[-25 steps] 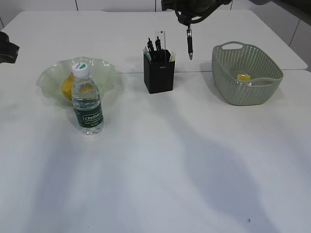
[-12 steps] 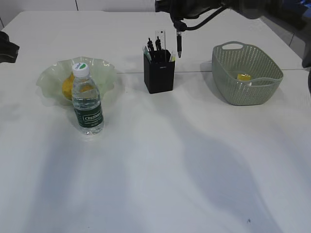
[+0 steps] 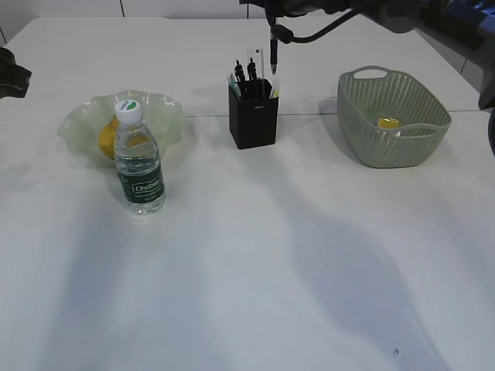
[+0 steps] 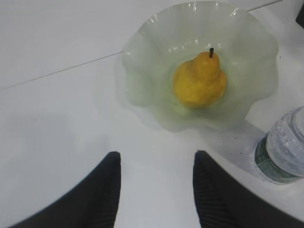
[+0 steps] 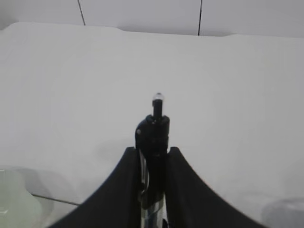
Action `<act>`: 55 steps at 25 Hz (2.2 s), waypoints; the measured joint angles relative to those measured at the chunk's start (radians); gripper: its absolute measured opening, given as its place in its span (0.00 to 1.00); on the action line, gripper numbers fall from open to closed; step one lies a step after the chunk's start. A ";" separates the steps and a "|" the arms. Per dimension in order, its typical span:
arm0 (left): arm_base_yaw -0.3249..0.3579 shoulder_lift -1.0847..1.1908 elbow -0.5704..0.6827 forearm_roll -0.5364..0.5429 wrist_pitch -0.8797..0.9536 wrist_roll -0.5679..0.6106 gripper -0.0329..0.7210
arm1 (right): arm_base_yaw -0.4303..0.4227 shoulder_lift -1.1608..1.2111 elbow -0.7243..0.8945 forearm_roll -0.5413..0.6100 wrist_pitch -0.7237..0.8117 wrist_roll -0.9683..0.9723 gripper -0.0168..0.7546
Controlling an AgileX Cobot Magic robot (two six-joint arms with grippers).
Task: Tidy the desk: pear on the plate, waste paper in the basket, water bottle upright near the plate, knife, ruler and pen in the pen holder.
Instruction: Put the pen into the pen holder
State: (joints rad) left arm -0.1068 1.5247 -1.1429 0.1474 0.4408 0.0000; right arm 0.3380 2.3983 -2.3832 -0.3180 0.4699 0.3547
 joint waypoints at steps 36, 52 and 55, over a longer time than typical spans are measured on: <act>0.000 0.000 0.000 0.000 -0.010 0.000 0.51 | -0.006 0.083 0.000 -0.081 -0.242 0.000 0.16; 0.000 0.000 0.000 0.002 -0.010 0.000 0.51 | -0.010 0.118 0.000 -0.096 -0.343 0.000 0.16; 0.000 0.000 0.000 0.002 -0.010 0.000 0.51 | -0.010 0.130 0.000 -0.096 -0.342 0.000 0.16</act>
State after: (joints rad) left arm -0.1068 1.5247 -1.1429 0.1493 0.4312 0.0000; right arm 0.3277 2.5279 -2.3832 -0.4143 0.1282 0.3547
